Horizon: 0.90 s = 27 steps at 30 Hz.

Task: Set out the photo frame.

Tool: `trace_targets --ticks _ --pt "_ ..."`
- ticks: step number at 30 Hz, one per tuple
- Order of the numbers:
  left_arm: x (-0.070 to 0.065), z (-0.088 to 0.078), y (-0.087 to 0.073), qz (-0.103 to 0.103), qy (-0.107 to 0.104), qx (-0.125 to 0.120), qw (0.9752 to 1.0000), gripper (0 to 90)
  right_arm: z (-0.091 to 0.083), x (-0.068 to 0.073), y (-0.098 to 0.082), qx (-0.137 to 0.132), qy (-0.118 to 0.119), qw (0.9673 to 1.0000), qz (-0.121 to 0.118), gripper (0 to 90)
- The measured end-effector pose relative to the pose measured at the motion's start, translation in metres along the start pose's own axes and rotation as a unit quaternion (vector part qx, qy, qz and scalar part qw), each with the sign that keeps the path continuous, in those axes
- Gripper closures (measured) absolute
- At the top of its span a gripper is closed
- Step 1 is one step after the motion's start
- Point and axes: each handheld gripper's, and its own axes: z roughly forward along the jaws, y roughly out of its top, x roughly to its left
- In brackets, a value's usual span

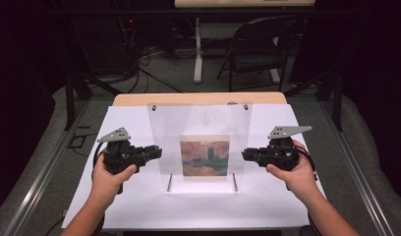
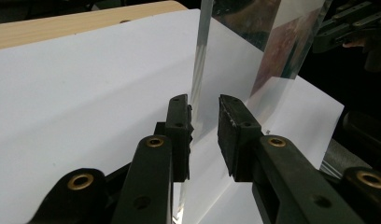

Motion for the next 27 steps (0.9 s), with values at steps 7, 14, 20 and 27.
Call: trace_targets --ticks 7,14,20,27 --pt "-0.0037 -0.0004 -0.0019 0.006 0.007 -0.001 1.0000 73.1 -0.0012 0.0027 -0.0036 -0.012 0.001 0.9999 -0.002 77.0" --pt "-0.0033 0.0002 -0.0021 0.004 0.007 0.000 1.0000 72.6 -0.0011 0.0011 -0.0031 -0.011 0.005 0.9999 0.000 76.6" --pt "-0.0032 0.0009 -0.0024 0.004 0.005 0.003 1.0000 71.5 -0.0013 0.0013 -0.0029 -0.012 0.006 0.9999 0.003 76.4" --pt "-0.0033 0.0019 -0.0028 0.003 0.009 0.003 1.0000 66.8 -0.0023 0.0010 -0.0017 -0.016 0.006 0.9999 0.000 73.4"
